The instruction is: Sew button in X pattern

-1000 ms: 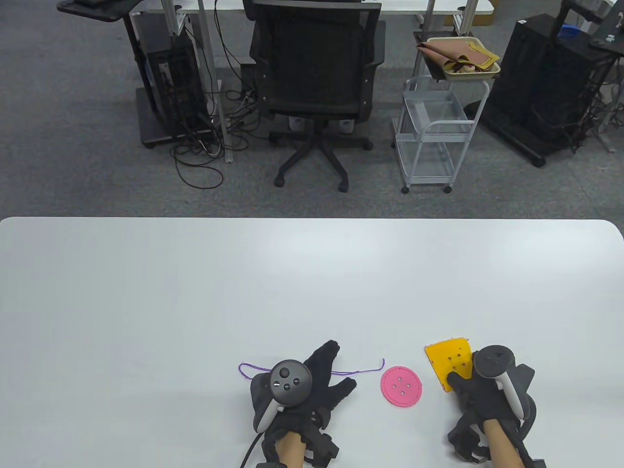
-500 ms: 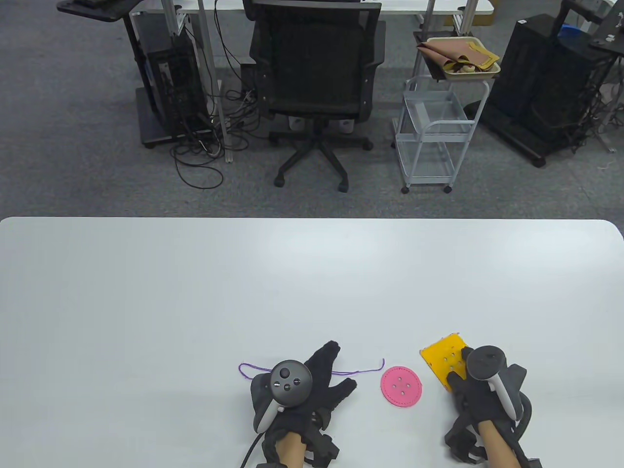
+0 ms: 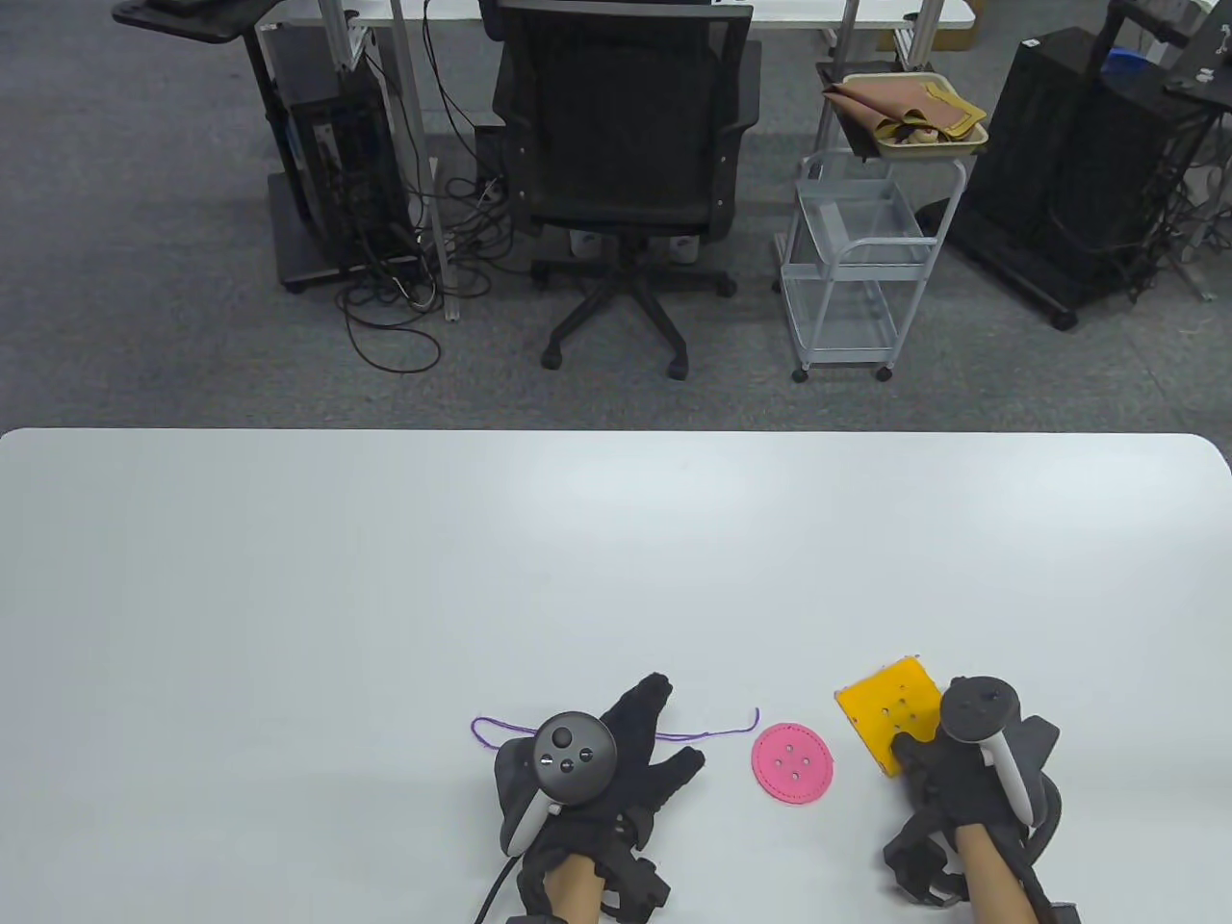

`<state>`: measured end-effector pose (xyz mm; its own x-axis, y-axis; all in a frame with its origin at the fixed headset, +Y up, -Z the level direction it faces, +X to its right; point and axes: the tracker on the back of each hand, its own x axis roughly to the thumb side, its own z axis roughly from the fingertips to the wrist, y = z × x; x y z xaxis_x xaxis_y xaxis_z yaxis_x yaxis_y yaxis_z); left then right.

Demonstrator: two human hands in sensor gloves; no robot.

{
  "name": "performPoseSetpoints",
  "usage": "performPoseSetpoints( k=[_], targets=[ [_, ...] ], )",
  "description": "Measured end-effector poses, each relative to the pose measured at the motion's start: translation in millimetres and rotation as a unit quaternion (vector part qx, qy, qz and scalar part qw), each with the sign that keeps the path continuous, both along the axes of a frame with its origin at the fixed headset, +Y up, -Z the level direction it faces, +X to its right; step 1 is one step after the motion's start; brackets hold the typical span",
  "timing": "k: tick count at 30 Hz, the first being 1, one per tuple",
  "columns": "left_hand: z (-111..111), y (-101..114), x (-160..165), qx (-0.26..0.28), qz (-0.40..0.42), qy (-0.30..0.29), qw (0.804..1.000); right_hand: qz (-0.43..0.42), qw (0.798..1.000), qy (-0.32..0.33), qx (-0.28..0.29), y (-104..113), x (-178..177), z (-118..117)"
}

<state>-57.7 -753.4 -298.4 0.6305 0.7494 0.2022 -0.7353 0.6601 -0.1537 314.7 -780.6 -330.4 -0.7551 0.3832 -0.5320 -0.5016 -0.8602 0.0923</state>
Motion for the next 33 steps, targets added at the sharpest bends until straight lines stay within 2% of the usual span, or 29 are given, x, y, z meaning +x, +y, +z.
performPoseSetpoints(
  k=[7,14,18,22,33],
  targets=[
    [0.3,-0.2,0.6,0.001,-0.002,-0.001,1.000,-0.017,0.998,-0.032,0.042,4.3,11.8,2.7],
    [0.4,-0.6,1.1,-0.001,0.003,-0.001,1.000,-0.129,0.985,-0.073,0.092,6.3,25.4,7.8],
    [0.4,-0.3,1.1,0.001,0.003,0.000,1.000,-0.152,0.979,-0.073,0.117,12.4,28.2,10.8],
    [0.5,-0.2,1.4,0.001,0.006,0.000,1.000,-0.202,0.965,-0.061,0.158,21.7,28.1,14.2],
    [1.6,0.5,3.4,0.013,0.013,0.012,1.000,-0.358,0.901,-0.001,0.244,36.5,25.2,19.3]
  ],
)
